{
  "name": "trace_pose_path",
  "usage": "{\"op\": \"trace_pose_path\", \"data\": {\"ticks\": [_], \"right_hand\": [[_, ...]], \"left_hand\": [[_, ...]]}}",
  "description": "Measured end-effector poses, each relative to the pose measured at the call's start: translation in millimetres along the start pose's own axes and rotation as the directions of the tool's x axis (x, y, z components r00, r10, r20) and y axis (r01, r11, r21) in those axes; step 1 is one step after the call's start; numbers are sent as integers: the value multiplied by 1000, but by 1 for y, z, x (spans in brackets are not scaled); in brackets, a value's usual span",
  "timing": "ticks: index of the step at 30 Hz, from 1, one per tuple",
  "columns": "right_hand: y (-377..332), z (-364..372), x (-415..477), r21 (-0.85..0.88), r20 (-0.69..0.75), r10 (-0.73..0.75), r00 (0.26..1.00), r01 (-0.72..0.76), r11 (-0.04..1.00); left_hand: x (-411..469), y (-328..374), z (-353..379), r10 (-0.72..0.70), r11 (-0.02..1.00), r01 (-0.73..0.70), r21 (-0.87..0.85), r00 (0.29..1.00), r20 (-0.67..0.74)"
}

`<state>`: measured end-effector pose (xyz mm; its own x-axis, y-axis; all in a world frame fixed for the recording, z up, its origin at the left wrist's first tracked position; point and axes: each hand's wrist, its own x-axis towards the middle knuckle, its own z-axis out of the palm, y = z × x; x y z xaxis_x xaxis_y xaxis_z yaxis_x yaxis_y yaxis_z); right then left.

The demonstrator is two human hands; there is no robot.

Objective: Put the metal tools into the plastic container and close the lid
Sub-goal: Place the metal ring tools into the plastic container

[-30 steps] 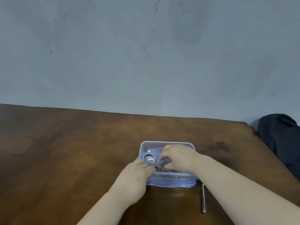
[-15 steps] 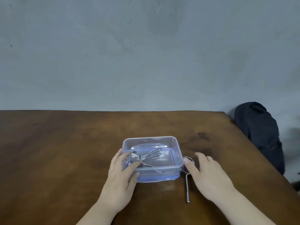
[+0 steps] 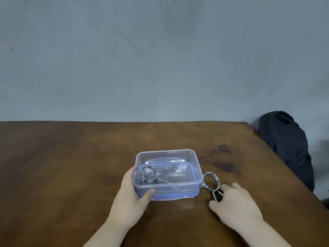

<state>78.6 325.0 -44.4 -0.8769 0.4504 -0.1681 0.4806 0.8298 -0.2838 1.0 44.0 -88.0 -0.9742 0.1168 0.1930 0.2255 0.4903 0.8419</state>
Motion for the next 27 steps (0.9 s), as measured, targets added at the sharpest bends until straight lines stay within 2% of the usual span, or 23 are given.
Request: {"op": "trace_pose_path", "data": {"ticks": [2, 5, 8, 10, 12, 14, 20, 23, 27], "right_hand": [[6, -10, 6, 184, 45, 30, 999, -38, 982], [10, -32, 11, 456, 65, 34, 997, -60, 888], [-5, -61, 13, 585, -73, -115, 991, 136, 800], [-27, -77, 15, 510, -85, -306, 948, 305, 804], [-50, -84, 21, 401, -16, -478, 878, 443, 801], [-72, -80, 31, 288, 57, -575, 816, 538, 793], [-108, -46, 62, -94, 239, -665, 707, 699, 709], [-109, -37, 69, -181, 319, -665, 675, 732, 657], [-108, -29, 75, -219, 340, -683, 647, 761, 611]], "left_hand": [[0, 0, 0, -22, 999, 22, 24, 1000, 15], [-1, 2, 0, -10, 1000, 10, 14, 1000, 22], [0, 5, -2, -2, 1000, 2, -5, 999, 42], [1, 6, -2, 4, 1000, -4, -2, 999, 47], [1, 7, -2, 19, 1000, -20, 13, 999, 49], [1, 7, -2, 34, 999, -35, 17, 998, 48], [2, 1, -2, 56, 998, -57, 28, 997, 48], [1, 3, -4, 61, 998, -62, 29, 997, 50], [1, 3, -5, 48, 998, -49, 25, 998, 51]]}}
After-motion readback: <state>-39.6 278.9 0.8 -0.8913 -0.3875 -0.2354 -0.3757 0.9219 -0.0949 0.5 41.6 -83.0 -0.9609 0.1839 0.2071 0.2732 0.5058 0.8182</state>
